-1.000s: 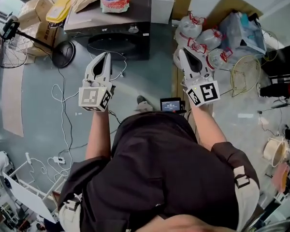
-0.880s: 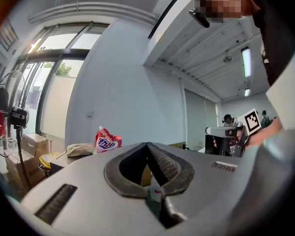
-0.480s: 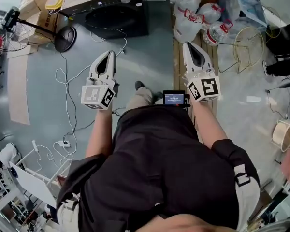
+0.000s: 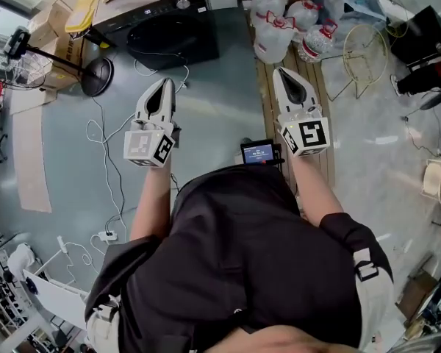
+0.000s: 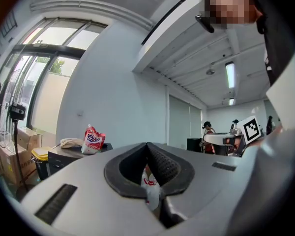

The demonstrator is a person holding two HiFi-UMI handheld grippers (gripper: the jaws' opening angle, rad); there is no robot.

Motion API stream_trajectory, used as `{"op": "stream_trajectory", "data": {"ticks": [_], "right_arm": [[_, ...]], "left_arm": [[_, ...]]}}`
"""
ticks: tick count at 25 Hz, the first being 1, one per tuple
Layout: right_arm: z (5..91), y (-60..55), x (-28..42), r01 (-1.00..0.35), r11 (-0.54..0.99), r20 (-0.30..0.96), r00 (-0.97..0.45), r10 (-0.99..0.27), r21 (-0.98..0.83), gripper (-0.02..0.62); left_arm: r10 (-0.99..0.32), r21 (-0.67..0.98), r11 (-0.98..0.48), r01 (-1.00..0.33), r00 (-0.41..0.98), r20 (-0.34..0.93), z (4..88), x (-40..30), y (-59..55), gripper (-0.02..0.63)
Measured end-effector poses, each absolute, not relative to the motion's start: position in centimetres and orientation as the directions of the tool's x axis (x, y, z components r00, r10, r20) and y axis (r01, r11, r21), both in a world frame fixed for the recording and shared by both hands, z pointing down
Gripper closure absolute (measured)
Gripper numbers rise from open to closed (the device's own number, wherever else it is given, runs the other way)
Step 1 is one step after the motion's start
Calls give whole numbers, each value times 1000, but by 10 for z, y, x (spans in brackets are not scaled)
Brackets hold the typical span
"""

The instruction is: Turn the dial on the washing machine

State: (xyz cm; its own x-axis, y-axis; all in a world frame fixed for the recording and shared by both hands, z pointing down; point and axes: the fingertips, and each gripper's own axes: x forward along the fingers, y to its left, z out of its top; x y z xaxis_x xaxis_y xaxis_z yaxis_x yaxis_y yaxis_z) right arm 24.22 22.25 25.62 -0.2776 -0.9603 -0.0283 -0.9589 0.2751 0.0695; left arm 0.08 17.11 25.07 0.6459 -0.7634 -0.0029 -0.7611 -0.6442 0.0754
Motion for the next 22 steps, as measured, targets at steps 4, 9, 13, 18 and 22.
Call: {"op": "stream_trajectory", "data": {"ticks": [4,9,13,18,22], "right_arm": [[258,264,204,-972,230,-17,-231,-973,41,594],[271,319,121,-976,216,2,-216,-976,30,592],[280,367,61,-970,242,31,-241,-970,35,592],[278,416,36,-964,260,29,-259,-966,51,592],[285,438,22,-954,299,46,-298,-954,31,592]], "left_arm": [[-743,80,-668,-740,670,-7,254,-35,210,611],[-726,92,-685,-723,688,-2,267,-103,265,611],[-710,109,-697,-708,704,35,287,-150,310,611],[-684,96,-720,-687,726,62,303,-169,360,611],[-706,92,-698,-710,704,73,309,-180,388,611]]}}
